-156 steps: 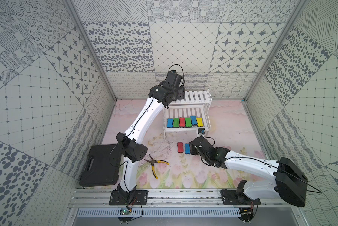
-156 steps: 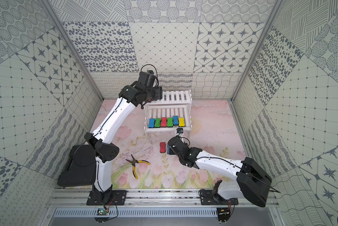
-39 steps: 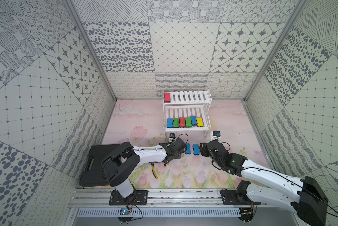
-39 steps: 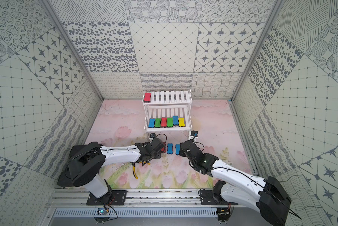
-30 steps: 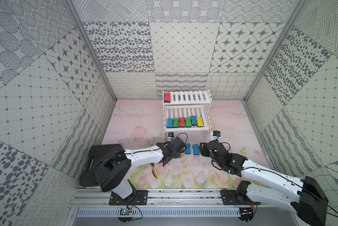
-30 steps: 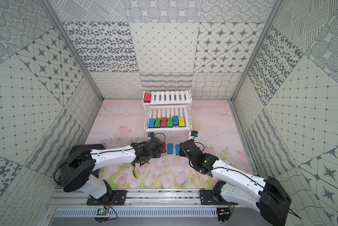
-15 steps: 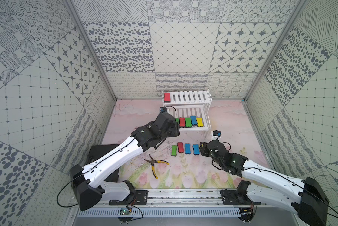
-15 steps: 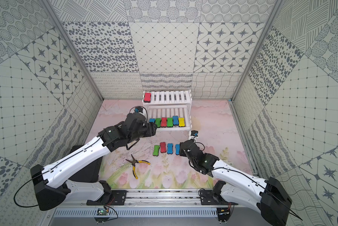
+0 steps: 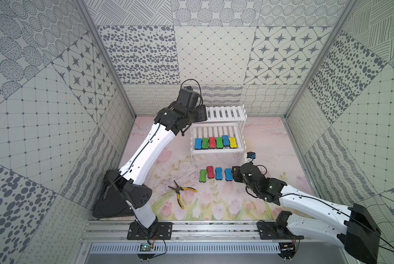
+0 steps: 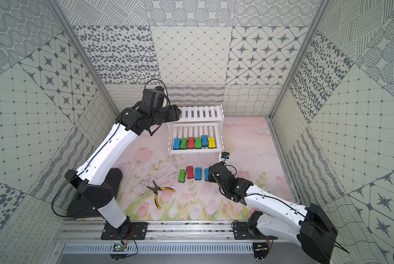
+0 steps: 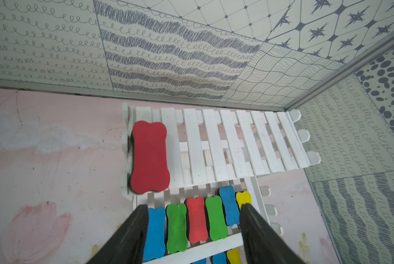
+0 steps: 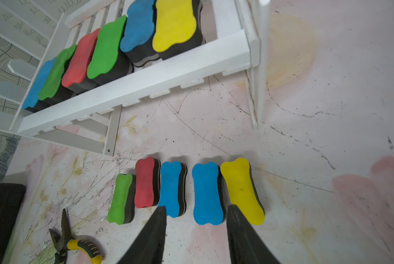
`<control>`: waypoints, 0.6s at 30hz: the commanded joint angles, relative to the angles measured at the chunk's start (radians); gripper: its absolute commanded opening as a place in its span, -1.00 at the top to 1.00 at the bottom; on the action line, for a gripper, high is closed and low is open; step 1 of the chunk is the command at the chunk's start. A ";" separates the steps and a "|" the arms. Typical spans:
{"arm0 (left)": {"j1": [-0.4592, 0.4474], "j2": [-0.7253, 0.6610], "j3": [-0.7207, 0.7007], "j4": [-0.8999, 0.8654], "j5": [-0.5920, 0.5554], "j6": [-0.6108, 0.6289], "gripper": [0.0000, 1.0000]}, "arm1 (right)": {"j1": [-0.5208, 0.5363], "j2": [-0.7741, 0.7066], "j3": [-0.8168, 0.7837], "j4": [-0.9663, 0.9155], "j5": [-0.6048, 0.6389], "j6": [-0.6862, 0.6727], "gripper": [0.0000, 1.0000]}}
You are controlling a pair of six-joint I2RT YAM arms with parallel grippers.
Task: Remove the whiteboard erasers from the shelf
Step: Pick up the whiteboard eraser from the shelf.
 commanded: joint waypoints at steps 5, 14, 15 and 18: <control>0.013 0.192 0.265 -0.190 -0.152 0.162 -0.41 | -0.013 0.009 0.031 0.024 0.004 -0.011 0.06; 0.004 0.244 0.280 -0.210 -0.260 0.173 -0.39 | -0.026 0.012 0.023 0.026 -0.001 -0.008 0.06; 0.001 0.240 0.272 -0.206 -0.278 0.176 -0.39 | -0.027 0.014 0.024 0.027 -0.001 -0.008 0.07; -0.008 0.225 0.232 -0.177 -0.312 0.179 -0.41 | -0.032 0.016 0.021 0.031 -0.006 -0.008 0.06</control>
